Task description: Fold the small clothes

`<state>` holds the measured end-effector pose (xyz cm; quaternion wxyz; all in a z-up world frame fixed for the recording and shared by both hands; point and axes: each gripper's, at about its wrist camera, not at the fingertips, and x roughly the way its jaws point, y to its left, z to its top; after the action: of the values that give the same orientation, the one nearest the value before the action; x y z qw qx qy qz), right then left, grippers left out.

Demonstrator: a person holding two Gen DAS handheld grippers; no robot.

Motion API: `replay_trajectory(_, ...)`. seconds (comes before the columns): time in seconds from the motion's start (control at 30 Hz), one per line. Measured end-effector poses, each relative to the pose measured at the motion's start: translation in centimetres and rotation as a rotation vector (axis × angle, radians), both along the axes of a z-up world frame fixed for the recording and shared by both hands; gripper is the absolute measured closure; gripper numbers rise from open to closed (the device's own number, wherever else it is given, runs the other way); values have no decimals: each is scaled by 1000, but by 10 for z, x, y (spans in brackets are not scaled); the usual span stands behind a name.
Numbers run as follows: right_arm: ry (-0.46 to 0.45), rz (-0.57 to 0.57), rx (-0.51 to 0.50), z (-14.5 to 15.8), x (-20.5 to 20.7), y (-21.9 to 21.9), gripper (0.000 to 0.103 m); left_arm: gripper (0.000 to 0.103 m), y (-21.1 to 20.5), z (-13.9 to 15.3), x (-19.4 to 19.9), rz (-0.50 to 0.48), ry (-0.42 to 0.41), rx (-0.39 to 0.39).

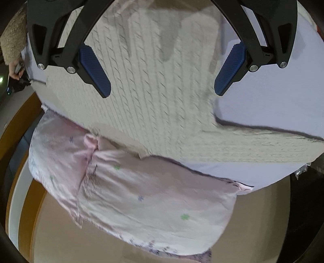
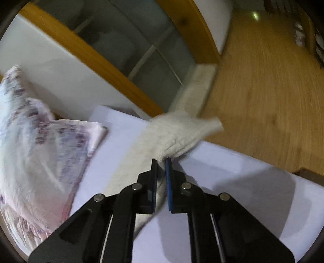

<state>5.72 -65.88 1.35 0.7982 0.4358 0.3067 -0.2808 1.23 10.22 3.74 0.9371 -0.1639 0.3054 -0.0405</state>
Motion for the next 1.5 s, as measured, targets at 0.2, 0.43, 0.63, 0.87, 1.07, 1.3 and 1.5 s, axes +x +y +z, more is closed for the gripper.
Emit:
replay_trajectory(0.2, -292, 382, -190, 106, 17, 145, 96, 1, 42, 2, -2, 98, 0, 14)
replay_trajectory(0.43, -353, 1090, -171, 123, 51, 405, 85, 1, 126, -7, -11, 284, 17, -277)
replay_trajectory(0.63, -285, 1263, -184, 102, 25, 485, 38, 11, 204, -12, -17, 437, -6, -395)
replay_trajectory(0.87, -245, 1079, -186, 95, 37, 417, 31, 33, 279, -35, -7, 625, 64, -525)
replay_trajectory(1.07, -220, 996, -130, 75, 42, 383, 29, 44, 309, -38, 3, 731, 62, -602)
replay_trajectory(1.3, -238, 975, -121, 69, 29, 365, 28, 96, 329, -42, 17, 774, 119, -606)
replay_trajectory(1.5, -246, 889, -116, 62, 16, 326, 26, 97, 210, 58, 67, 413, -55, -365)
